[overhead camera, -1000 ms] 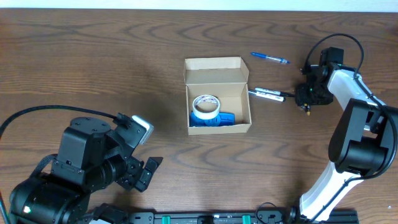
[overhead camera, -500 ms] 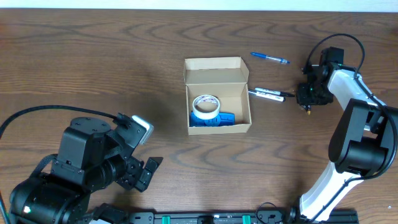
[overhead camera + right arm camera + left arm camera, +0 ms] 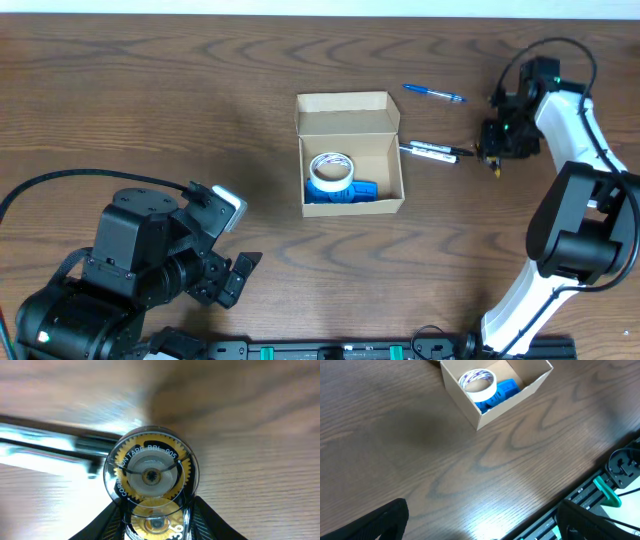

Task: Pack container
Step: 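Lower and grasp the correction tape dispenser with the right gripper, then carry the dispenser left and lower it into the box's right side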

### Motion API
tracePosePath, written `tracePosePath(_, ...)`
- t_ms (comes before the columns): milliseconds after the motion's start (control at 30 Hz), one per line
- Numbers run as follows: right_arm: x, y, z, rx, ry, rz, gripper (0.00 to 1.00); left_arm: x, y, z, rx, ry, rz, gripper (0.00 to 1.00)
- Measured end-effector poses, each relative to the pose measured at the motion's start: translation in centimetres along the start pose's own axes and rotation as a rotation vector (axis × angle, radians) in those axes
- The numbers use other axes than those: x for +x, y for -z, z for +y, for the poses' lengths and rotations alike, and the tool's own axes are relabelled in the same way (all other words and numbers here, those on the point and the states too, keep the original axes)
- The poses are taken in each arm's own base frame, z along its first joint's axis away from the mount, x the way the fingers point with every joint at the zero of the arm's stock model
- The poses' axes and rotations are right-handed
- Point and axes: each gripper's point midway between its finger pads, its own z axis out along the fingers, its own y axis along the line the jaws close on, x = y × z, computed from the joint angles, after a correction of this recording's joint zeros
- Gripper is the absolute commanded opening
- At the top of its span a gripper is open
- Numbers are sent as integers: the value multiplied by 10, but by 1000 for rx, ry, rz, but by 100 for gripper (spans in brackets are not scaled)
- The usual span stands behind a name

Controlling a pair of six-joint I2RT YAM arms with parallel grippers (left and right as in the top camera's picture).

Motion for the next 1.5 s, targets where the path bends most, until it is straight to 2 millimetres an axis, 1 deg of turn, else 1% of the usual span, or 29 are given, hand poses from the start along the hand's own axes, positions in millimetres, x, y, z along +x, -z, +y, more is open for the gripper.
tracePosePath(100,-12,23,15,-39,15,-40,26,0,0,0,0,0,0,95)
tracePosePath(167,-20,45,28,-65,31,-86,25,0,0,0,0,0,0,95)
tracePosePath(200,-23,53,34,-74,40,-104,25,0,0,0,0,0,0,95)
tracePosePath(267,-28,75,52,-95,65,-152,24,0,0,0,0,0,0,95)
tracePosePath(300,-29,83,60,-103,76,-170,24,0,0,0,0,0,0,95)
tracePosePath(367,-29,103,86,-126,112,-213,24,0,0,0,0,0,0,95)
tracePosePath(433,-27,115,109,-148,139,-238,24,0,0,0,0,0,0,95)
tracePosePath(467,-25,120,125,-163,152,-244,24,0,0,0,0,0,0,95)
tracePosePath(533,-19,123,150,-186,170,-241,24,0,0,0,0,0,0,95)
tracePosePath(700,1,121,211,-219,224,-206,25,0,0,0,0,0,0,95)
tracePosePath(733,6,121,221,-221,236,-197,25,0,0,0,0,0,0,95)
tracePosePath(867,27,117,248,-212,272,-159,25,0,0,0,0,0,0,95)
tracePosePath(933,36,116,257,-197,269,-142,25,0,0,0,0,0,0,95)
tracePosePath(1033,45,113,260,-166,240,-121,24,0,0,0,0,0,0,95)
tracePosePath(1200,59,99,251,-76,155,-83,25,0,0,0,0,0,0,95)
tracePosePath(1367,68,74,244,-15,100,-67,24,0,0,0,0,0,0,95)
tracePosePath(1467,77,57,235,34,70,-50,23,0,0,0,0,0,0,95)
tracePosePath(1500,78,55,234,41,66,-49,23,0,0,0,0,0,0,95)
